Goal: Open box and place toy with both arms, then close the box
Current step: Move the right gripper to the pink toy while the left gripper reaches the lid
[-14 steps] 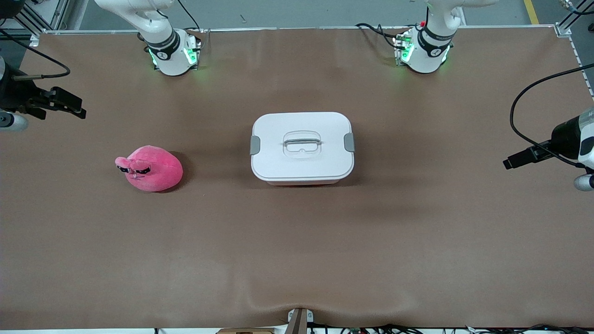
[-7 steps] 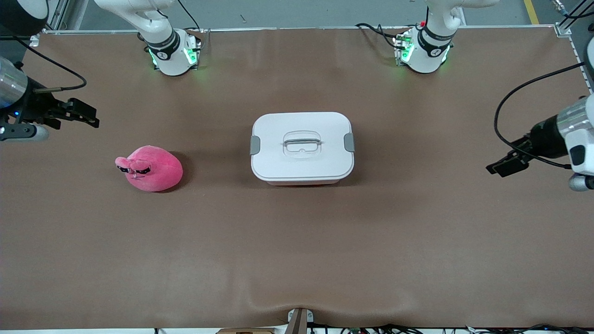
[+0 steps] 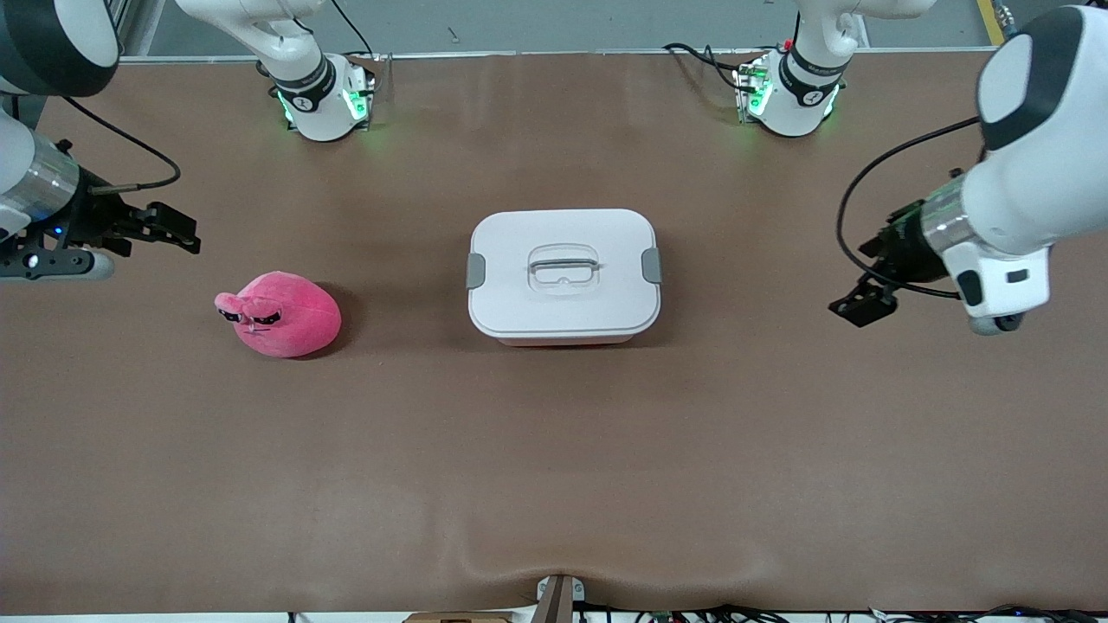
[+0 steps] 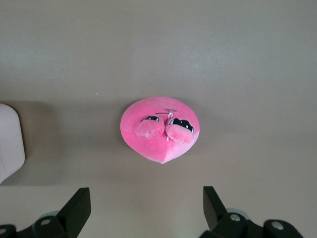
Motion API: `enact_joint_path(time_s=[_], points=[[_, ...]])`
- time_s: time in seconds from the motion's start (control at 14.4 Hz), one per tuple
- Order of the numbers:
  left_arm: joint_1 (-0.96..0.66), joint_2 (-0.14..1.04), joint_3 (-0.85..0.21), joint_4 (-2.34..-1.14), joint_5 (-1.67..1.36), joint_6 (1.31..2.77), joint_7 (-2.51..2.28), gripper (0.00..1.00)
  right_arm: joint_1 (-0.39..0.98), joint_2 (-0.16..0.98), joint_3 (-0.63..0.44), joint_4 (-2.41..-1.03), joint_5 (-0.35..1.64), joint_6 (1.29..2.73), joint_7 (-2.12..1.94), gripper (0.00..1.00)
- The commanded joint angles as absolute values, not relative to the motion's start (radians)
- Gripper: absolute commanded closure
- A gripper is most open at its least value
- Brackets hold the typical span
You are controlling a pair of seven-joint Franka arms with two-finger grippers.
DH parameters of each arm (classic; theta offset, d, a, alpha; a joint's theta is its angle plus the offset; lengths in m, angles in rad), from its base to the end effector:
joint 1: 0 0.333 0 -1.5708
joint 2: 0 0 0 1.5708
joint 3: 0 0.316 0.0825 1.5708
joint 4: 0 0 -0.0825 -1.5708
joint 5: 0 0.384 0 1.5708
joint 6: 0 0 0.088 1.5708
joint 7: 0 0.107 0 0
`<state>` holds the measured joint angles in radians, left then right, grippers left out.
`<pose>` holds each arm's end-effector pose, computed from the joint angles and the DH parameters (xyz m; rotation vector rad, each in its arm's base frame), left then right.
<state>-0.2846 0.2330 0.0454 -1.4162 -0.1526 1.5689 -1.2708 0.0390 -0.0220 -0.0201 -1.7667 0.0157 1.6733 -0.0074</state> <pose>0.5994 -0.1662 0.5611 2.6786 1.5277 -0.2404 0.5480 0.0118 0.5526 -3.1238 -0.0377 0.1117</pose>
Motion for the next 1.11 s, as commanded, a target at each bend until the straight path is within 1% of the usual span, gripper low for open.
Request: enact_joint_path(time_s=[0.0,0.28,0.49,0.56,0.7,0.84,0.97,1.04], points=[[-0.348,0.255,0.048,-1.404,-0.152,1.566,-1.391,0.00,0.052,-0.048,-0.017,-1.838,0.011,1.745,-0.015,0.00],[-0.423,0.273,0.048,-1.405,-0.150,1.597,-1.570,0.00,0.061,-0.044,-0.017,-1.956,0.011,1.903,-0.015,0.00],[-0.501,0.299,0.048,-1.407,-0.131,1.617,-1.721,0.00,0.077,-0.017,-0.018,-1.979,0.009,1.954,-0.015,0.00],[-0.527,0.308,0.048,-1.407,-0.126,1.623,-1.758,0.00,0.080,-0.014,-0.018,-2.006,0.008,1.989,-0.017,0.00],[-0.570,0.330,0.048,-1.408,-0.126,1.640,-1.816,0.00,0.081,-0.014,-0.020,-2.092,-0.003,2.109,-0.024,0.00],[-0.618,0.357,0.049,-1.408,-0.123,1.664,-1.893,0.00,0.080,-0.003,-0.020,-2.147,-0.005,2.199,-0.040,0.00],[-0.670,0.388,0.049,-1.408,-0.092,1.703,-1.995,0.00,0.083,0.002,-0.020,-2.195,-0.005,2.267,-0.040,0.00],[-0.695,0.405,0.048,-1.408,-0.068,1.715,-2.041,0.00,0.081,0.002,-0.020,-2.204,-0.005,2.276,-0.040,0.00]])
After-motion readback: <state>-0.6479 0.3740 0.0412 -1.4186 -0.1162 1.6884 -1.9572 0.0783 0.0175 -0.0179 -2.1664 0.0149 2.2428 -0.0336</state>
